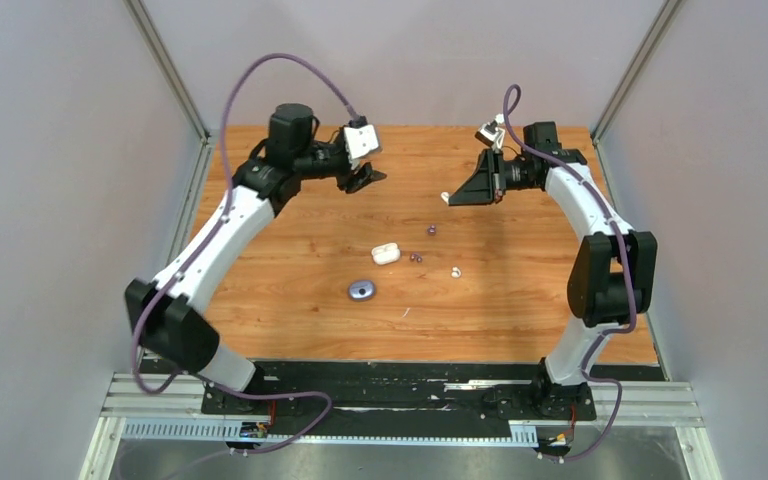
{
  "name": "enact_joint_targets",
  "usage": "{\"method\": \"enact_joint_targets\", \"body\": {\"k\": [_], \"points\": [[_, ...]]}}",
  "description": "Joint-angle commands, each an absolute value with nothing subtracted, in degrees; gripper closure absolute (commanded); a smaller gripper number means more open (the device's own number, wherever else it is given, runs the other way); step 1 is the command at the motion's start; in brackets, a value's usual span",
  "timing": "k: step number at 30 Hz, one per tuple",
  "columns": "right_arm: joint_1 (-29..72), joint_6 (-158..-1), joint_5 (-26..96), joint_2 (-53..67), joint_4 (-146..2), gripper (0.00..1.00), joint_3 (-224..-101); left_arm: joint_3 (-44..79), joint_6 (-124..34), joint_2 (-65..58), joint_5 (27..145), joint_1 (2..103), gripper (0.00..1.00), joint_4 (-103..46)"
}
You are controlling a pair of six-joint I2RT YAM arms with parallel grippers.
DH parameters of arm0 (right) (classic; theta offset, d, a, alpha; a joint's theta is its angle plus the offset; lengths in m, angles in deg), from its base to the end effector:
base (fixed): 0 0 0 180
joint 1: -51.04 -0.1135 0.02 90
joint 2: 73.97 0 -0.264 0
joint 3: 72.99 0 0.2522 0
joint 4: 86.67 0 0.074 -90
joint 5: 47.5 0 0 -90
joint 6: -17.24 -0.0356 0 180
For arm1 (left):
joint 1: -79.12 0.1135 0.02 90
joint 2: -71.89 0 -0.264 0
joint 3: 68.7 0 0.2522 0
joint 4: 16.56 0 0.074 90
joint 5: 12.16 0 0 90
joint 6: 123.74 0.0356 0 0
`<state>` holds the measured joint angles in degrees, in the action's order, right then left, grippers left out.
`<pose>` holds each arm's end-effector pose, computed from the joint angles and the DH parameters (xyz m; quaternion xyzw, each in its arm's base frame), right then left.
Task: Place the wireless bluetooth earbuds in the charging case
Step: Adjust the earbud.
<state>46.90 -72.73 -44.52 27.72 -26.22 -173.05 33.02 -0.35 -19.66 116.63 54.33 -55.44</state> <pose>0.3576 0.0615 0.2978 -0.1916 0.6973 0.6740 0.1509 0.3217 -0.1731 0.3731 0.5425 0.6269 -0.2488 0.5009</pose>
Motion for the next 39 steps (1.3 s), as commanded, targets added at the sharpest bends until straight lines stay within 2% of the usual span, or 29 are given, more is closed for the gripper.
{"method": "enact_joint_targets", "body": {"k": [1,9,15,26,33,39], "points": [[45.02,-76.46,-61.20,30.04,-29.67,1.00,-177.42,28.50,5.37,-11.53,123.80,50.40,0.40,-40.86],[38.70,-88.15,-64.68,27.95,-40.27,1.00,-174.53,28.95,23.67,-12.63,126.40,44.99,0.44,-47.57],[38.55,-91.34,-64.73,27.83,-43.39,1.00,-174.02,28.80,27.75,-12.57,127.72,43.79,0.45,-48.25],[38.26,-96.67,-64.73,29.44,-46.97,1.00,-175.81,36.00,39.10,-16.80,128.84,43.79,0.53,-66.35],[37.92,-99.32,-64.73,29.09,-49.35,1.00,-175.33,31.76,34.72,-17.08,125.87,43.76,0.50,-55.32],[37.87,-101.09,-64.73,28.85,-50.87,1.00,-175.02,33.11,34.95,-18.70,125.53,43.78,0.52,-56.63]]}}
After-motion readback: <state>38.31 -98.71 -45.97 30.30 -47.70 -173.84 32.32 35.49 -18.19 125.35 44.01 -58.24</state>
